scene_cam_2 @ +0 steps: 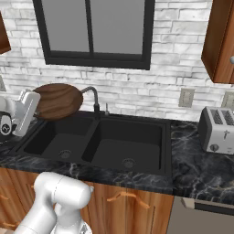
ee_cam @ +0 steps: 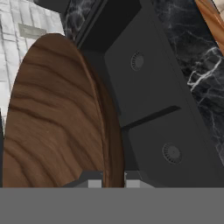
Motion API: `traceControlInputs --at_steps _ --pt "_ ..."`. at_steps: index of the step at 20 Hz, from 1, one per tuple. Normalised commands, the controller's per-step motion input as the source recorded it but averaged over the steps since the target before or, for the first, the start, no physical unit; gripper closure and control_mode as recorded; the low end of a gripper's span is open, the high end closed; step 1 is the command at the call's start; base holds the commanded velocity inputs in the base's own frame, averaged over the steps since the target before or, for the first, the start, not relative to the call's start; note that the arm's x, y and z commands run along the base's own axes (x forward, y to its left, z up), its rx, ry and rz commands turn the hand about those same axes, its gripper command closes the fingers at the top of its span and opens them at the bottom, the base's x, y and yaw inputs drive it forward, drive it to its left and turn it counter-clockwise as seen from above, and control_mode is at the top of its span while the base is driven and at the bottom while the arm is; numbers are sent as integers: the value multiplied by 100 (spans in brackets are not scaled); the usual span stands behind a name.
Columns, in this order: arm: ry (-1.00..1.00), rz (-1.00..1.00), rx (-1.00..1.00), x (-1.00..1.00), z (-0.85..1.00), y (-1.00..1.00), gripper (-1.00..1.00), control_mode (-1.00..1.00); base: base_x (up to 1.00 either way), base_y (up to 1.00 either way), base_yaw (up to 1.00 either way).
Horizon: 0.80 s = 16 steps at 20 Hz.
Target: Place the glass cup in the left basin and the bowl in the right basin of the sink.
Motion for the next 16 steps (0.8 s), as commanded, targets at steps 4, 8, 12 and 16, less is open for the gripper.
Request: traceControlInputs --at_steps 4,8,12,16 --pt "0 -15 14 0 -27 -49 100 -100 0 0 0" --pt "0 -11 12 0 -33 -49 100 -100 0 0 0" --pt "3 -9 12 8 -41 -48 100 -100 0 0 0" --pt "5 -8 10 12 -48 -39 100 -100 0 0 0"
